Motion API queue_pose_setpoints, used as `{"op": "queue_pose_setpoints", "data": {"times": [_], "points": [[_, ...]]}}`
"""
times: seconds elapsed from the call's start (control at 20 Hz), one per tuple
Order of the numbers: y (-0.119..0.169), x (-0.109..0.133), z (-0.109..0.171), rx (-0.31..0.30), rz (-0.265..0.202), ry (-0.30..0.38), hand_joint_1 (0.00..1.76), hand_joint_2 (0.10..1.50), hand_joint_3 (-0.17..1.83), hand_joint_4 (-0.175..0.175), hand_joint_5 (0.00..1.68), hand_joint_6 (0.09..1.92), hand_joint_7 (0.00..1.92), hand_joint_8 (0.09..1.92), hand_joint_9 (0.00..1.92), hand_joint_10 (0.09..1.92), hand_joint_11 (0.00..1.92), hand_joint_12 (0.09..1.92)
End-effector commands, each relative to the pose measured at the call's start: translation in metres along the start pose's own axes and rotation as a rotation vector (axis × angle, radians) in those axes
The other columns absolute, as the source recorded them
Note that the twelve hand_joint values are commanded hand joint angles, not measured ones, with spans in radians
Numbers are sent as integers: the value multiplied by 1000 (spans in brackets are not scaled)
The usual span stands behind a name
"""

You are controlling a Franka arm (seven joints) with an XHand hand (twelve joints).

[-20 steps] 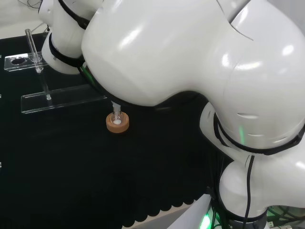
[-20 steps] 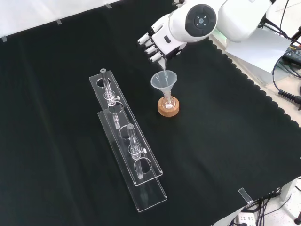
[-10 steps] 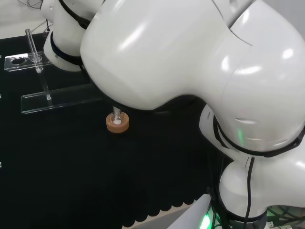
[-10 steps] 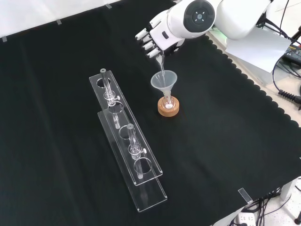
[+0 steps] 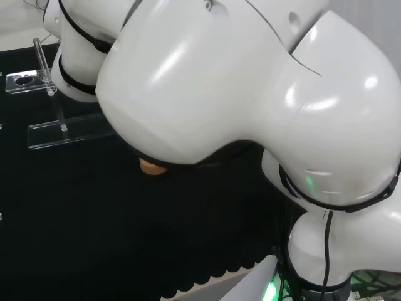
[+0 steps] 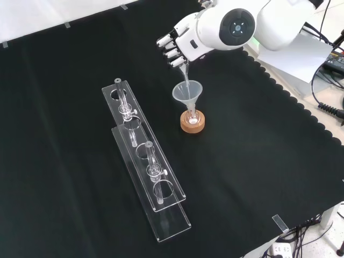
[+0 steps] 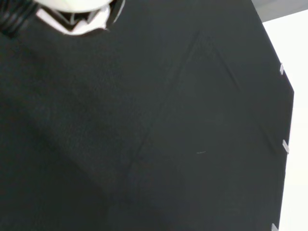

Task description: Pour all the NaCl from the weighing funnel into the round-bottom flask.

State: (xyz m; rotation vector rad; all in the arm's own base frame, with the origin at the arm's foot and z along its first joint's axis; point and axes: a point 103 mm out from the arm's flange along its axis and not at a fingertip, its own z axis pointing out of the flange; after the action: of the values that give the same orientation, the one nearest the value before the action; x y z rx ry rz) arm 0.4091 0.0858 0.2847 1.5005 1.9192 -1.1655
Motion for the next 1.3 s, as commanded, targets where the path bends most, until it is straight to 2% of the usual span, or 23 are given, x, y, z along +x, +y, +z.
{"op": "queue_pose_setpoints", "data": {"times": [0.05,0.15,0.45,0.55,0.75,1.15,1.3], "points": [[-2,-7,2,-6,7,3,1111,588,870,175,1185,931,987,634,1176,351,795,1078],[-2,-1,-9,3,15,-18,1111,588,869,175,1185,931,987,634,1176,350,795,1078],[-4,-10,-2,-6,14,-51,1111,588,869,175,1185,931,987,633,1177,348,794,1077],[-5,-11,-2,-8,17,-69,1111,588,869,175,1185,931,986,633,1177,348,794,1077],[-6,-10,-5,-5,24,-61,1111,588,869,175,1185,930,986,633,1178,347,794,1077],[-5,-10,-13,-13,18,-135,1111,588,869,175,1185,930,984,632,1178,345,795,1076],[-5,-9,-14,-5,23,-132,1111,588,869,175,1185,930,984,632,1178,344,795,1076]]}}
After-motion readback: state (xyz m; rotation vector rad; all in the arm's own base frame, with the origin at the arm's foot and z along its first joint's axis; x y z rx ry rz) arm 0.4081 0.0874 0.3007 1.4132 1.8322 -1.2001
